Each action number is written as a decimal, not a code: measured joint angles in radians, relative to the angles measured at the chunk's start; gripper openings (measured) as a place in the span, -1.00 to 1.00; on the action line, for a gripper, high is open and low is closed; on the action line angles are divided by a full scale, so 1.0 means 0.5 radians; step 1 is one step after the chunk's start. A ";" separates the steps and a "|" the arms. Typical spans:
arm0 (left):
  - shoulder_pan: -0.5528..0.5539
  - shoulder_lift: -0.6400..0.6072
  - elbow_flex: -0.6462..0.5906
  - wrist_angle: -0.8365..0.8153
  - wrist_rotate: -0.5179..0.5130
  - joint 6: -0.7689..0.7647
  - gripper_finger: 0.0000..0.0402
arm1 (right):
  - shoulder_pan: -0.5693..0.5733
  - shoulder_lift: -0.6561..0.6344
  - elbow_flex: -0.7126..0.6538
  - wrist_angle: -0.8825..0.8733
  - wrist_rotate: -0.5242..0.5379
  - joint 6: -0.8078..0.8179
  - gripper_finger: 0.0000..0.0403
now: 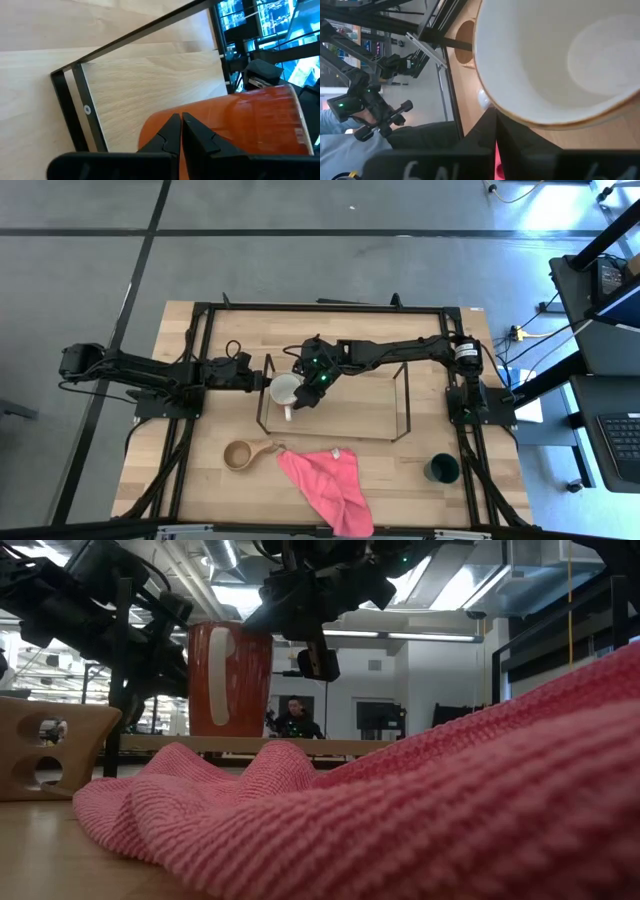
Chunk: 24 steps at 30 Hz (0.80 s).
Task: Stack small to large cups/mugs on shelf
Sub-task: Adjust the orange mug on the shelf
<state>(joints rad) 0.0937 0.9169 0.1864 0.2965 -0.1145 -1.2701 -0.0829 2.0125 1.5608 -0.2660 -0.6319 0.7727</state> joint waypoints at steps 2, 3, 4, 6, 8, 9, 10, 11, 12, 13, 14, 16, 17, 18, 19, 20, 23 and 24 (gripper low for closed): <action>0.000 0.000 0.000 0.003 -0.005 0.000 -0.95 | -0.009 0.000 0.000 -0.001 -0.010 0.001 -0.94; 0.000 0.000 0.000 0.003 -0.005 0.000 -0.95 | -0.014 0.000 0.000 -0.001 -0.026 0.000 -0.94; 0.000 0.000 0.000 0.003 -0.006 0.003 -0.95 | -0.020 0.000 0.000 -0.001 -0.039 0.000 -0.94; 0.000 0.000 0.000 0.006 -0.006 0.023 -0.95 | -0.029 0.000 0.000 -0.001 -0.045 0.000 -0.94; 0.000 0.000 0.000 0.010 -0.006 0.037 -0.95 | -0.040 0.000 0.000 -0.002 -0.048 0.000 -0.94; 0.001 0.000 0.000 0.015 -0.006 0.039 -0.95 | -0.048 0.000 0.000 -0.002 -0.052 0.000 -0.94; 0.002 0.000 0.000 0.024 -0.006 0.039 -0.95 | -0.053 0.000 0.000 -0.002 -0.059 0.000 -0.94; 0.002 0.000 0.000 0.033 -0.006 0.041 -0.95 | -0.060 0.000 0.000 -0.002 -0.066 -0.001 -0.94; 0.002 0.000 0.000 0.040 -0.006 0.047 -0.95 | -0.067 0.000 0.000 -0.001 -0.078 -0.008 -0.94; 0.002 0.000 0.000 0.042 -0.006 0.048 -0.95 | -0.073 0.000 0.000 0.000 -0.090 -0.023 -0.94; 0.008 0.000 0.000 0.041 -0.006 0.048 -0.95 | -0.078 0.000 0.000 0.003 -0.101 -0.034 -0.94; 0.023 0.000 0.000 0.043 -0.006 0.061 -0.95 | -0.082 0.000 0.000 0.015 -0.121 -0.036 -0.94; 0.032 0.000 0.000 0.050 -0.004 0.087 -0.95 | -0.082 0.000 0.000 0.022 -0.136 -0.034 -0.94; 0.047 0.000 0.000 0.067 0.002 0.102 -0.95 | -0.082 0.000 0.000 0.026 -0.154 -0.029 -0.94; 0.060 0.000 0.000 0.086 0.003 0.107 -0.95 | -0.082 0.000 0.000 0.027 -0.167 -0.025 -0.94; 0.072 0.000 0.000 0.099 0.003 0.108 -0.95 | -0.082 0.000 0.000 0.027 -0.180 -0.017 -0.94; 0.098 0.000 0.000 0.134 0.008 0.138 -0.95 | -0.082 0.000 0.000 0.026 -0.206 0.008 -0.94; 0.104 0.000 0.001 0.136 0.008 0.139 -0.95 | -0.082 0.000 0.000 0.026 -0.218 0.008 -0.94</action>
<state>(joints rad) 0.1459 0.9169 0.1867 0.3645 -0.1104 -1.2007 -0.1238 2.0125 1.5608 -0.2531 -0.7410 0.7765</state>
